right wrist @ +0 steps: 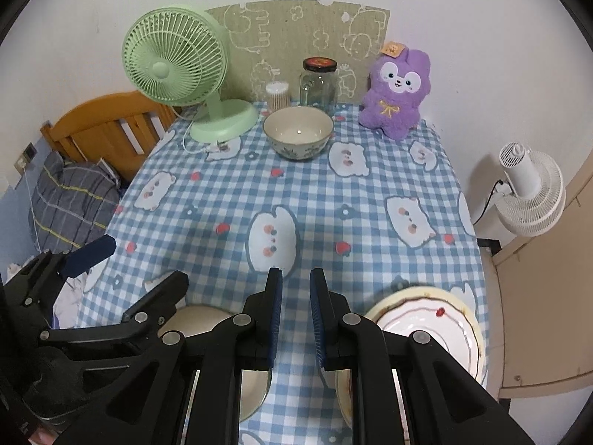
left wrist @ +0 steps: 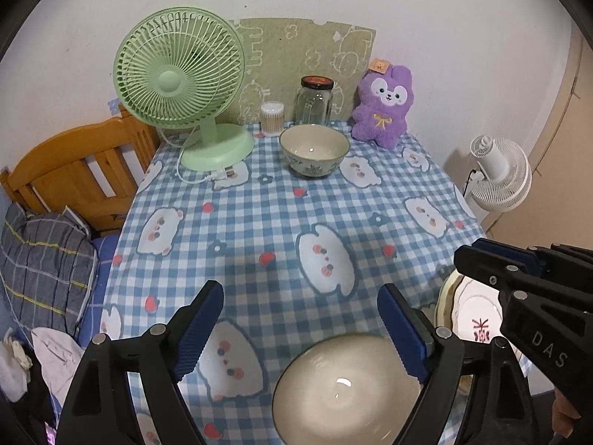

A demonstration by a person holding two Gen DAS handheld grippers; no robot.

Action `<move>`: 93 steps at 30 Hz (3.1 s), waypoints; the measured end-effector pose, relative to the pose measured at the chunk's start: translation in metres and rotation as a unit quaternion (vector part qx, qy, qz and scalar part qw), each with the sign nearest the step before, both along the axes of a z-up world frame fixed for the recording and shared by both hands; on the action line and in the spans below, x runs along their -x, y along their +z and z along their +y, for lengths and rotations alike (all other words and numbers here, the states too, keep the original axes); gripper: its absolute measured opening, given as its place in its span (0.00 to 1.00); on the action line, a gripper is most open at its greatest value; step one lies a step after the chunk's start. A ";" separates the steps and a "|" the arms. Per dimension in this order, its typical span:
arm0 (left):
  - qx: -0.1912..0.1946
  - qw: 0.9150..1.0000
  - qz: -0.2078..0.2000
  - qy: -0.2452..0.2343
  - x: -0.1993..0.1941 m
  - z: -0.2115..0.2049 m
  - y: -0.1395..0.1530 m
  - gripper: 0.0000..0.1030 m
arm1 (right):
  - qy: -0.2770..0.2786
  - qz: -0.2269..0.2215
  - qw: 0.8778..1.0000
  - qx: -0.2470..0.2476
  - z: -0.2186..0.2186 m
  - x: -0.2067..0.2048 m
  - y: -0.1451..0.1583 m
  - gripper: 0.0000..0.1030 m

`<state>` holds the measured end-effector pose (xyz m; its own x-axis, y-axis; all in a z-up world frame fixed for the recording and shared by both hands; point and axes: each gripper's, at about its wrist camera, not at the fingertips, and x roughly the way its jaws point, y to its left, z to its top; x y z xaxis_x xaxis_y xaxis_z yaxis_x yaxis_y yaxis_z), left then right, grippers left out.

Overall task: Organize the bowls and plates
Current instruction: 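Withdraw both grippers up and toward the remaining bowl by the jar, then move both grippers to the floral bowl beside the glass jar, then close both grippers on the floral bowl's rim and lift it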

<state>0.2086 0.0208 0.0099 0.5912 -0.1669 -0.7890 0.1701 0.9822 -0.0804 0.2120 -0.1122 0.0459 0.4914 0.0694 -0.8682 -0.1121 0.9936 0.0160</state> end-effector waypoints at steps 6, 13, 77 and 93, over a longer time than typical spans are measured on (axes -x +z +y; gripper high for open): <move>-0.009 1.000 -0.001 -0.002 -0.020 -0.012 0.001 0.85 | -0.001 -0.002 1.000 -0.004 -0.006 -0.023 0.002 0.18; -0.013 1.000 -0.003 0.005 -0.049 -0.023 0.001 0.85 | -0.002 0.005 1.000 -0.004 -0.011 -0.055 -0.005 0.18; -0.029 0.996 0.050 0.061 -0.291 -0.032 -0.106 0.30 | -0.025 0.047 0.998 -0.018 -0.031 -0.301 -0.133 0.24; -0.058 0.997 0.030 0.049 -0.293 -0.040 -0.113 0.13 | -0.029 0.047 0.998 -0.015 -0.032 -0.309 -0.143 0.12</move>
